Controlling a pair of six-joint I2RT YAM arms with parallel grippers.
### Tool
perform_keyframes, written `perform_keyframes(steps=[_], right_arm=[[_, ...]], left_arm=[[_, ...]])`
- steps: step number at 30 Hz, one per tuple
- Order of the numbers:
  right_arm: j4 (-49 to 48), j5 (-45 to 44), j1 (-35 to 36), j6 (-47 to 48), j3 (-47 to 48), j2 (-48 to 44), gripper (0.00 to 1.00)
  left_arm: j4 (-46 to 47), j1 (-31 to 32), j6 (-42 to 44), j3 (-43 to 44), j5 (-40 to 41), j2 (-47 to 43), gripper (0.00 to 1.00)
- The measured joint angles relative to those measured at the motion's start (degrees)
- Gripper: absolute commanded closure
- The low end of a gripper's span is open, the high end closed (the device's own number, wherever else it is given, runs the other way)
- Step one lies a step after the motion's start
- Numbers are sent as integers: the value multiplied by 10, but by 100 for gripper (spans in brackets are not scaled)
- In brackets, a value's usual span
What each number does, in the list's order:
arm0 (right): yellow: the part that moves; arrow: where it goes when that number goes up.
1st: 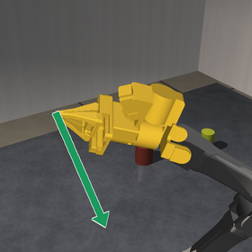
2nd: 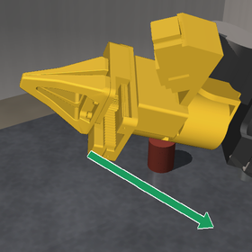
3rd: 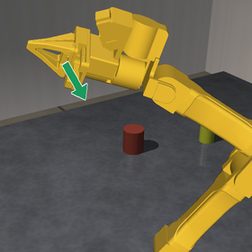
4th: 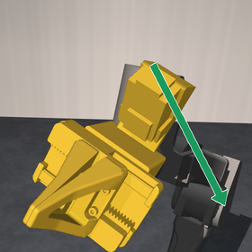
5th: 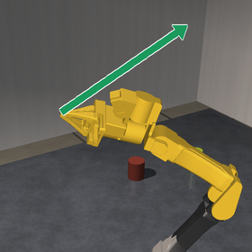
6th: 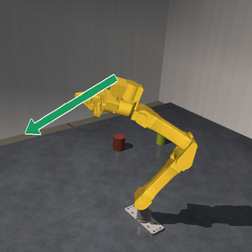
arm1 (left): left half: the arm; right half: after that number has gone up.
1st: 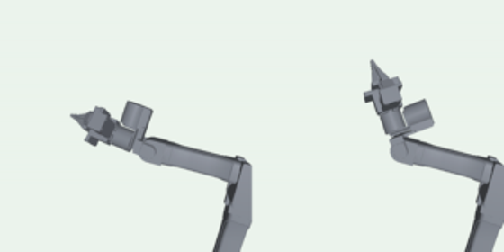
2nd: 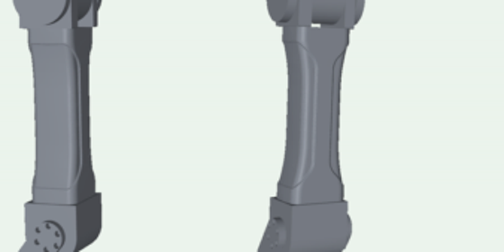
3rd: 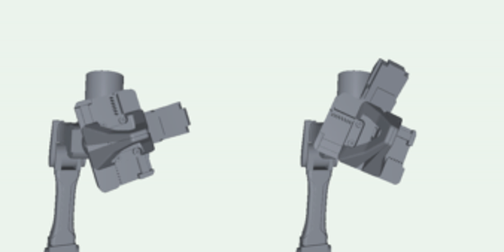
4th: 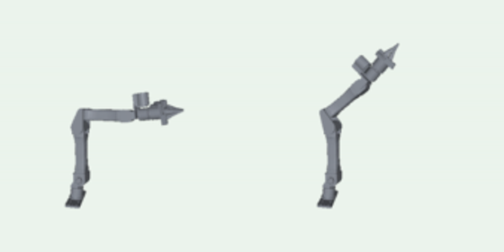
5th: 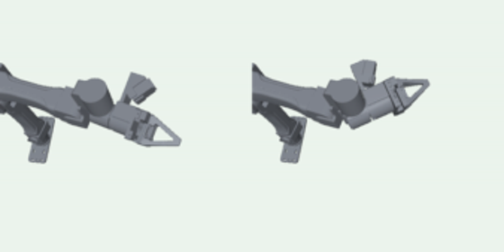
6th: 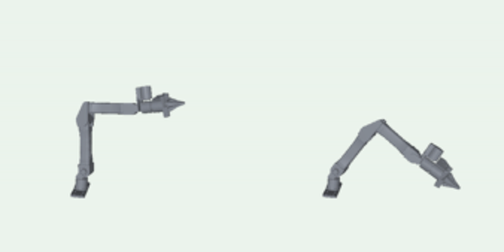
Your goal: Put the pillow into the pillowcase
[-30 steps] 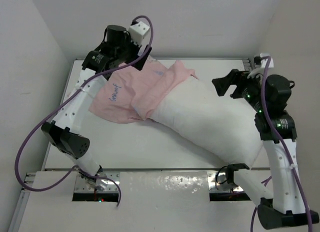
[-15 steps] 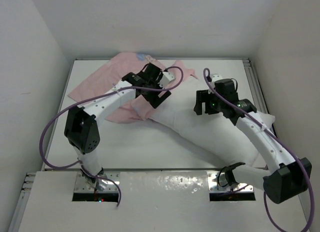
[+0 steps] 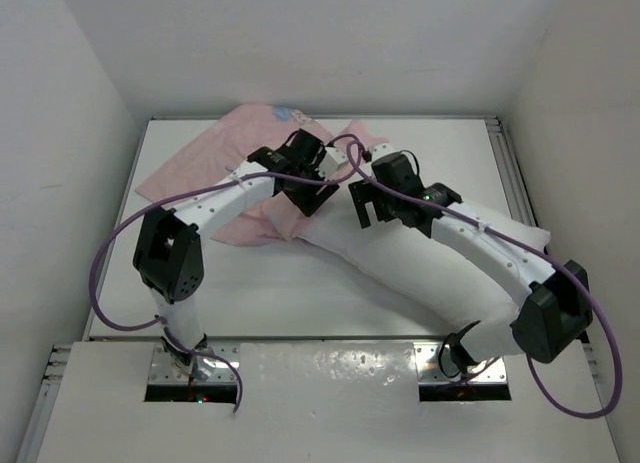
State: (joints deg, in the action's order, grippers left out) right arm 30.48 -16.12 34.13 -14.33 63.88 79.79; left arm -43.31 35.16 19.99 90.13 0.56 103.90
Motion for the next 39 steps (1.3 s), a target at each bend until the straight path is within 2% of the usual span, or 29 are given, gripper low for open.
perform_keyframes(steps=[5, 9, 12, 13, 14, 15, 16, 17, 18, 20, 21, 22, 24, 28, 32, 36, 39], right_arm=[[-47, -16, -4, 22, 21, 26, 1], [-111, 57, -52, 0, 3, 50, 1], [-146, 99, -83, -31, -27, 69, 3], [-155, 106, -87, -38, -33, 75, 5], [-163, 113, -90, -46, -39, 80, 12], [-174, 123, -90, -54, -47, 82, 14], [-185, 133, -92, -62, -55, 81, 18], [-196, 142, -93, -69, -65, 78, 22], [-212, 153, -95, -76, -78, 74, 34], [-242, 170, -100, -88, -106, 59, 52], [-254, 178, -103, -96, -120, 52, 73], [-269, 186, -104, -104, -132, 45, 83], [-298, 206, -107, -127, -156, 32, 100], [-329, 234, -115, -157, -175, 21, 100], [-358, 247, -129, -200, -185, -7, 100], [-396, 235, -153, -263, -190, -52, 100], [-420, 209, -173, -312, -190, -78, 100]], left_arm=[[-30, -7, -11, 17, -20, -3, 30], [-30, -4, -7, 13, -63, -24, 29], [-21, 2, -7, 3, -83, -38, 33], [-17, 2, -8, 1, -87, -37, 38], [-10, 2, -8, -1, -87, -34, 43], [-4, 2, -10, -3, -87, -29, 49], [1, 2, -9, -4, -86, -23, 56], [8, 1, -10, -6, -85, -14, 68], [12, 0, -12, -6, -82, -6, 78], [19, -1, -10, -8, -80, 9, 85], [22, -3, -9, -9, -81, 13, 95], [24, -3, -9, -11, -83, 16, 100], [27, -4, -10, -11, -89, 17, 100], [17, -4, -6, -3, -102, 18, 100], [-28, -5, 16, 70, -139, 22, 100], [-66, 7, 75, 149, -187, 15, 100], [-83, 22, 116, 165, -242, -6, 100]])
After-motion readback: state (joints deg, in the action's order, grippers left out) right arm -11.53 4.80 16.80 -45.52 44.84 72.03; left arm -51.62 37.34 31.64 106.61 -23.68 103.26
